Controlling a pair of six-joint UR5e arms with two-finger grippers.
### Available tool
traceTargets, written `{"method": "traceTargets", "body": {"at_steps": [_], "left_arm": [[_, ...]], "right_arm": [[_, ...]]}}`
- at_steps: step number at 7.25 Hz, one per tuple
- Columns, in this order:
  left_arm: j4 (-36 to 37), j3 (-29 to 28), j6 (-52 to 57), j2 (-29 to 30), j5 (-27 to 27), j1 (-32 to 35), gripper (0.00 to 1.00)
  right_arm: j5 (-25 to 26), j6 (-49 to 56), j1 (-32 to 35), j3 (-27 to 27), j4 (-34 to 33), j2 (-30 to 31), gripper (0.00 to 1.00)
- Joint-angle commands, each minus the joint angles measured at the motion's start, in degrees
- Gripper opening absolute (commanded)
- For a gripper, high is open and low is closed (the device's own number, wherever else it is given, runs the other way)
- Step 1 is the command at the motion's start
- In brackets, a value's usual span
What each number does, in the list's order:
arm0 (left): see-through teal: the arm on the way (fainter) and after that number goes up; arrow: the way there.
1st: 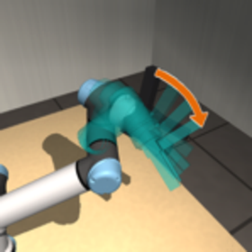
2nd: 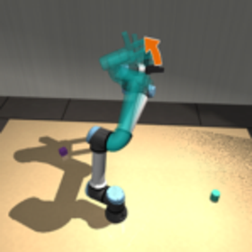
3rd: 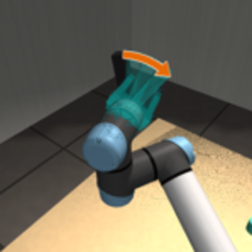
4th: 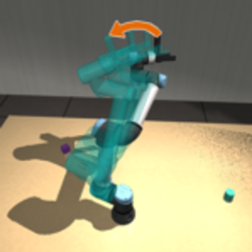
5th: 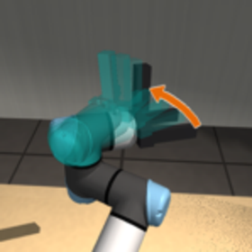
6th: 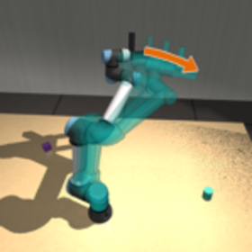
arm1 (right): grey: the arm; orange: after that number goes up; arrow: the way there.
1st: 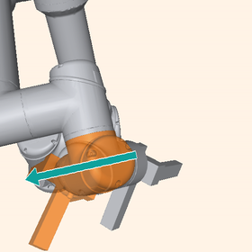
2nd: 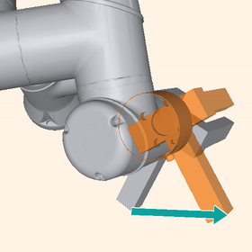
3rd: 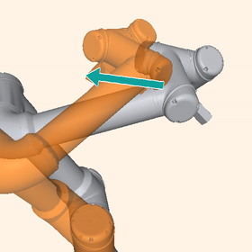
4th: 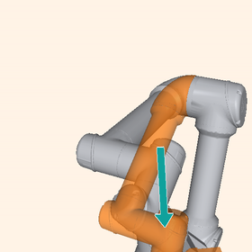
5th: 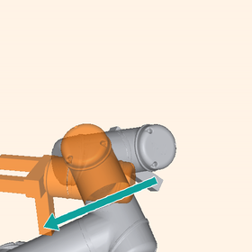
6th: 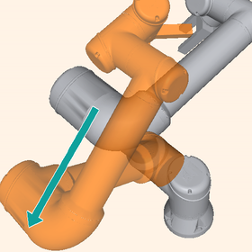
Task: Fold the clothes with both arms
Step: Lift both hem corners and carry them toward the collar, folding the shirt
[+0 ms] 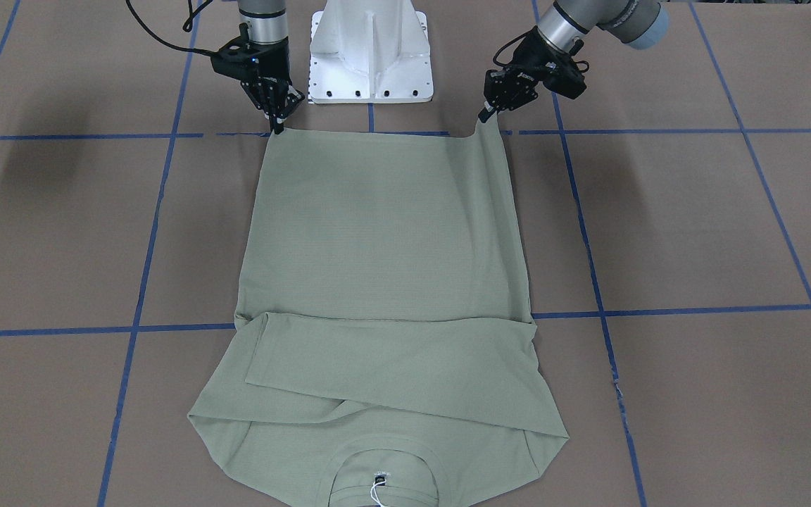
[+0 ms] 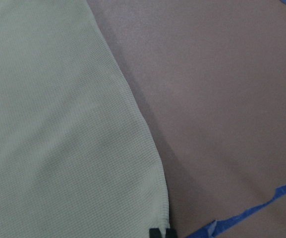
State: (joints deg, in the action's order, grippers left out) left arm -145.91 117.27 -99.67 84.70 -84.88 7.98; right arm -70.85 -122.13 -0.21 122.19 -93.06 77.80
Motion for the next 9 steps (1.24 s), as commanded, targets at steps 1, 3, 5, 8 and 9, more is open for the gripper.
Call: {"method": "traceTargets", "body": {"at_steps": [1, 3, 5, 8, 9], "left_arm": [[15.64, 15.52, -0.09, 0.02, -8.49, 0.37, 0.00], [33.51, 32.94, -0.09, 0.99, -20.88, 3.43, 0.00], [39.99, 27.72, 2.52, 10.62, -28.50, 11.78, 0.00], [40.09, 12.23, 28.15, 15.58, -28.94, 28.26, 0.00], [40.18, 6.80, 34.30, 19.76, -28.94, 33.37, 0.00]], "right_arm": [[-5.68, 0.40, 1.18, 13.61, -7.43, 3.67, 0.00], [-15.23, 5.48, 5.02, 31.01, -24.81, 2.37, 0.00], [-22.22, 16.59, 12.93, 29.61, -28.49, -4.29, 0.00], [-22.32, 33.73, 25.13, 9.86, -26.31, -15.64, 0.00], [-23.36, 36.50, 29.09, 4.34, -20.38, -16.18, 0.00]]}}
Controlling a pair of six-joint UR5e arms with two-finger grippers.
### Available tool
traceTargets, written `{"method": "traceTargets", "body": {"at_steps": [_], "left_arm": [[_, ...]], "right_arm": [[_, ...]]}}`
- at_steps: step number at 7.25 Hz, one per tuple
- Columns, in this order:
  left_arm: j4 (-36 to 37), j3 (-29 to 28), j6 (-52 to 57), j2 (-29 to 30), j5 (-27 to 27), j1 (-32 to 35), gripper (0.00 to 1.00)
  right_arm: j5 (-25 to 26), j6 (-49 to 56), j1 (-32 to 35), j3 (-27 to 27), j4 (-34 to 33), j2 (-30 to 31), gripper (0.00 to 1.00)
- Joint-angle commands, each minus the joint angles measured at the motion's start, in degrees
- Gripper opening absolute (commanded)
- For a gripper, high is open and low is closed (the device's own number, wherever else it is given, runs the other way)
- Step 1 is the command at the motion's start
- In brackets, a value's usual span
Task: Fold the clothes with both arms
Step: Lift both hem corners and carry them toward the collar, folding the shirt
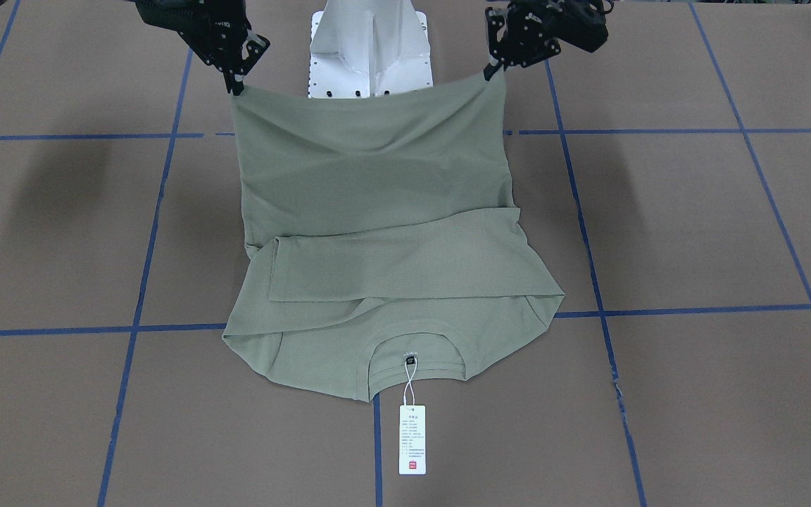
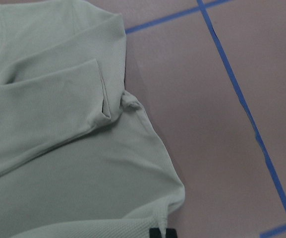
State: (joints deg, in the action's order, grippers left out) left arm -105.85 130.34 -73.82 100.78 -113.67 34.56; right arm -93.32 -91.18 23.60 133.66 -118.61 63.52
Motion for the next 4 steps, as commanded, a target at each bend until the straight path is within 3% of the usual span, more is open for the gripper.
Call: {"method": "traceTargets", "body": {"at_steps": [1, 3, 4], "left_arm": [[0.03, -12.24, 11.21, 7.55, 0.02, 9.45, 0.00], [-0.58, -23.59, 15.08, 13.55, 1.07, 11.49, 0.00], [-0.94, -28.43, 16.41, 16.18, 4.13, 11.41, 0.00]], "right_arm": [[-2.90, 7.14, 9.23, -14.32, 11.41, -3.48, 0.00], [-3.80, 11.62, 14.00, -28.03, 18.04, -8.30, 0.00], [-3.71, 13.12, 15.06, -34.28, 21.46, -10.41, 0.00]]}}
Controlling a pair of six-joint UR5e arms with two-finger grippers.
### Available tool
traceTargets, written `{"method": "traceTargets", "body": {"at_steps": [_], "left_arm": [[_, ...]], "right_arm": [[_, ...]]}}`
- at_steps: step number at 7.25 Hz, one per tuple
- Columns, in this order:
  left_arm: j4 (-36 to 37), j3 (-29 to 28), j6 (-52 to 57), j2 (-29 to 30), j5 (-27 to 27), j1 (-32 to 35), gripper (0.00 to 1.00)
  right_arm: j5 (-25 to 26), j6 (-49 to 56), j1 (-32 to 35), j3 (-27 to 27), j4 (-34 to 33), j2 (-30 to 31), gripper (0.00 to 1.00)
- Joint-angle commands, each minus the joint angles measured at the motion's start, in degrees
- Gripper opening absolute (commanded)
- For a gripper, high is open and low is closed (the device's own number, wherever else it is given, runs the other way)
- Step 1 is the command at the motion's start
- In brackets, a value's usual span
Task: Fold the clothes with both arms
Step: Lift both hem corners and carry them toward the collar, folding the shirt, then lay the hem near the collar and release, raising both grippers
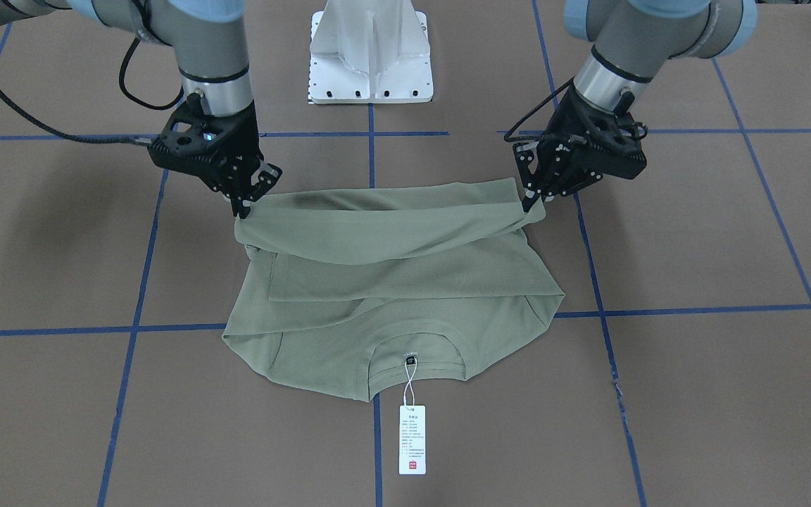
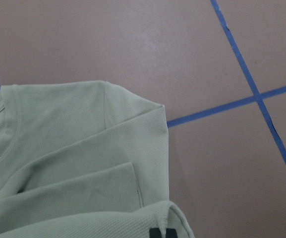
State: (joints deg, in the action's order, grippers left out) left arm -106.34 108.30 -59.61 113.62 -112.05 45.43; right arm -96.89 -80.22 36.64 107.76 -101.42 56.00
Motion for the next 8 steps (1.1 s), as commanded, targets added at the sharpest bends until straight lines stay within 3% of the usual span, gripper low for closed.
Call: {"method": "traceTargets", "body": {"at_steps": [1, 2, 3, 4, 8], "left_arm": [[-0.63, -12.96, 3.18, 6.49, 4.80, 0.45, 0.00], [-1.76, -19.12, 6.14, 8.27, 6.56, 0.36, 0.00], [-6.64, -23.53, 6.35, 8.11, 6.75, 0.27, 0.00], [-9.91, -26.44, 6.35, 8.02, 6.76, 0.10, 0.00], [-11.26, -26.83, 6.35, 8.02, 6.32, -0.43, 0.00]], "right_arm": [[-0.05, 2.96, 3.16, -17.14, 8.57, -6.22, 0.00], [0.21, 3.75, 3.78, -25.06, 13.65, -7.64, 0.00], [0.30, 5.67, 4.31, -29.14, 18.06, -7.83, 0.00], [0.39, 6.39, 4.41, -30.84, 18.71, -8.53, 0.00], [0.39, 9.46, 5.45, -32.61, 18.89, -9.85, 0.00]]}}
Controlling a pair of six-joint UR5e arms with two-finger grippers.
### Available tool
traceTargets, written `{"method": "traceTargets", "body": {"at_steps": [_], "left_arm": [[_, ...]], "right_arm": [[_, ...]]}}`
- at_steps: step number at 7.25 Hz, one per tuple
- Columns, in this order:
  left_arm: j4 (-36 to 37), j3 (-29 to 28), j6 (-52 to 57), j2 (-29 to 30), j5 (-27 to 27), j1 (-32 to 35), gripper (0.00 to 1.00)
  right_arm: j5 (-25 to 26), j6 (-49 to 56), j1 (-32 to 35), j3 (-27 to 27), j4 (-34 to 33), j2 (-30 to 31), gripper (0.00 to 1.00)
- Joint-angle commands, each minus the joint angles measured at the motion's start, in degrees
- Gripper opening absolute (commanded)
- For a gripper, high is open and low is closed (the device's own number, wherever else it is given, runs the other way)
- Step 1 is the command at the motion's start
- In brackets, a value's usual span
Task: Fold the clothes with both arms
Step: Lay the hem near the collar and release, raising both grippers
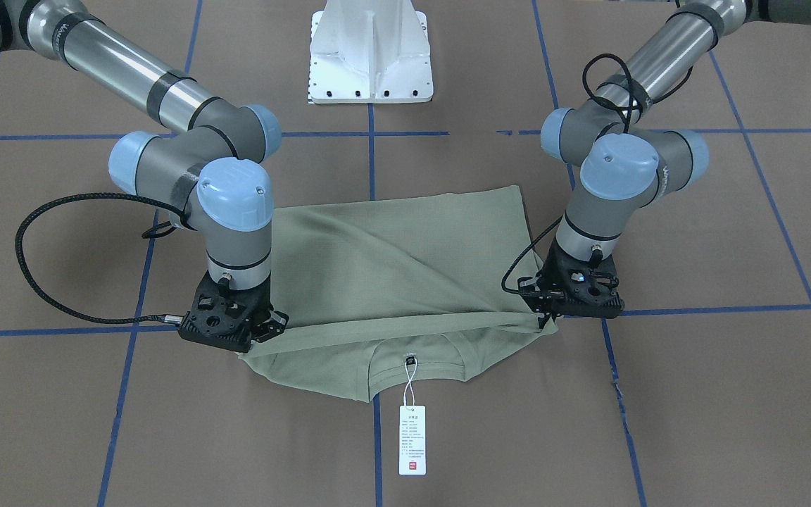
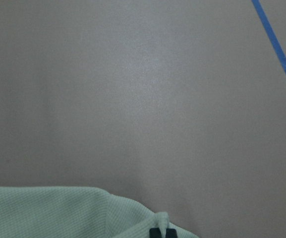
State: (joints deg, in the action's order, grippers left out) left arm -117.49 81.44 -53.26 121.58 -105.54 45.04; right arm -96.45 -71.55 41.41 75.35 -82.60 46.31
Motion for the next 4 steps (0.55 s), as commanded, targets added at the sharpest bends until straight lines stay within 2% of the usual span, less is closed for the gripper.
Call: {"method": "traceTargets", "body": {"at_steps": [1, 3, 4], "left_arm": [[-0.11, 0.03, 0.09, 0.06, -0.19, -0.04, 0.00], [-0.11, 0.12, 0.00, -0.03, -0.19, -0.04, 0.00], [-0.20, 0.21, 0.00, 0.06, -0.28, -0.04, 0.19]], "right_arm": [[0.03, 1.75, 1.21, -0.20, 0.07, -0.16, 0.00], [-0.06, 2.90, 1.84, -0.98, 0.07, -0.25, 0.00], [-0.06, 2.99, 1.75, -2.04, 0.16, -0.25, 0.64]]}}
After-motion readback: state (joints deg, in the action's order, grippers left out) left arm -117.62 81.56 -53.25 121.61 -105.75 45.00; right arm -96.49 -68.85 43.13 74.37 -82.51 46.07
